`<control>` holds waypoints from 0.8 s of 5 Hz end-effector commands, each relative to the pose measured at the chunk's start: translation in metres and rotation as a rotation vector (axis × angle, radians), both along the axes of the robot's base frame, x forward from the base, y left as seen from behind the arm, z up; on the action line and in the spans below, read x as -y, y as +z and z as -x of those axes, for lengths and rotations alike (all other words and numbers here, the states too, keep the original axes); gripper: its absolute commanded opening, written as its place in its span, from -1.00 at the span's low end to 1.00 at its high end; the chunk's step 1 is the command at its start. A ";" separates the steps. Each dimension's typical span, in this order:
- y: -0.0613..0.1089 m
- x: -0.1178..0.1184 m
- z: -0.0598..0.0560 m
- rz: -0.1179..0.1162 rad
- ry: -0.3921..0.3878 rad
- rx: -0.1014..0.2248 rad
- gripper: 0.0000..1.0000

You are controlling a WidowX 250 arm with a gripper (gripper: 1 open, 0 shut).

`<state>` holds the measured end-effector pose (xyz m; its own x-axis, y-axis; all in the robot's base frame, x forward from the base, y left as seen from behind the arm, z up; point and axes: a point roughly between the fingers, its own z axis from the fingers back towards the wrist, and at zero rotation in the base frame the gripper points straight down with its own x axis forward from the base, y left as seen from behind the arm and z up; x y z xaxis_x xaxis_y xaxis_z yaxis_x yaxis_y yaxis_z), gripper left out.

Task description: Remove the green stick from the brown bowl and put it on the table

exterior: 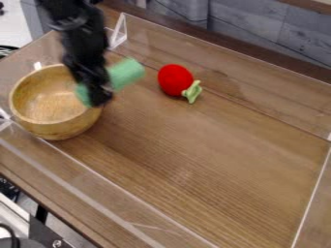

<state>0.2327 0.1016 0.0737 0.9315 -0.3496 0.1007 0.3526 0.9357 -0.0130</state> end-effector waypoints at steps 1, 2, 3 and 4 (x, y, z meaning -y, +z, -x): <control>-0.011 0.038 -0.011 -0.014 -0.045 0.026 -1.00; -0.035 0.069 -0.009 -0.015 -0.041 0.002 -1.00; -0.049 0.083 -0.007 -0.016 -0.011 -0.022 -1.00; -0.042 0.081 -0.009 -0.021 -0.057 -0.028 -1.00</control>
<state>0.2314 0.0179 0.0204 0.9143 -0.4046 0.0204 0.4050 0.9138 -0.0312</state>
